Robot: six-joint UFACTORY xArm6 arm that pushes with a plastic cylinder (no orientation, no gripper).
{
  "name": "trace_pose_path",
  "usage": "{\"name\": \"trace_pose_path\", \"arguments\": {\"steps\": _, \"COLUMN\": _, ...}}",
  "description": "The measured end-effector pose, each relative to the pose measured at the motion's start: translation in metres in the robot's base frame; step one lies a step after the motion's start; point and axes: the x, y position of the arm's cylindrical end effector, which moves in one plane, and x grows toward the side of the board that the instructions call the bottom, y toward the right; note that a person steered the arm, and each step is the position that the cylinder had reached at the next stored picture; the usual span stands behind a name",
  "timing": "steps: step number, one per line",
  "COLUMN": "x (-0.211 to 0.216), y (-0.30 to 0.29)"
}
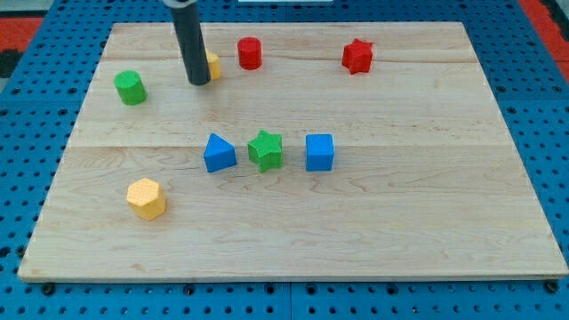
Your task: Slide the yellow hexagon closer to the blue triangle
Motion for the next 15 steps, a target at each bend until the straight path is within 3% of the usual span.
{"name": "trace_pose_path", "arguments": {"steps": 3, "x": 0.004, "y": 0.009}}
{"name": "trace_pose_path", "arguments": {"steps": 4, "x": 0.022, "y": 0.014}}
{"name": "trace_pose_path", "arguments": {"steps": 5, "x": 0.067, "y": -0.044}}
{"name": "trace_pose_path", "arguments": {"steps": 6, "x": 0.085, "y": -0.093}}
{"name": "trace_pose_path", "arguments": {"steps": 7, "x": 0.17, "y": -0.113}}
{"name": "trace_pose_path", "arguments": {"steps": 8, "x": 0.206, "y": -0.166}}
{"name": "trace_pose_path", "arguments": {"steps": 10, "x": 0.268, "y": -0.121}}
{"name": "trace_pose_path", "arguments": {"steps": 11, "x": 0.236, "y": -0.092}}
{"name": "trace_pose_path", "arguments": {"steps": 12, "x": 0.232, "y": -0.047}}
{"name": "trace_pose_path", "arguments": {"steps": 13, "x": 0.251, "y": -0.052}}
{"name": "trace_pose_path", "arguments": {"steps": 14, "x": 0.243, "y": 0.013}}
{"name": "trace_pose_path", "arguments": {"steps": 15, "x": 0.231, "y": 0.005}}
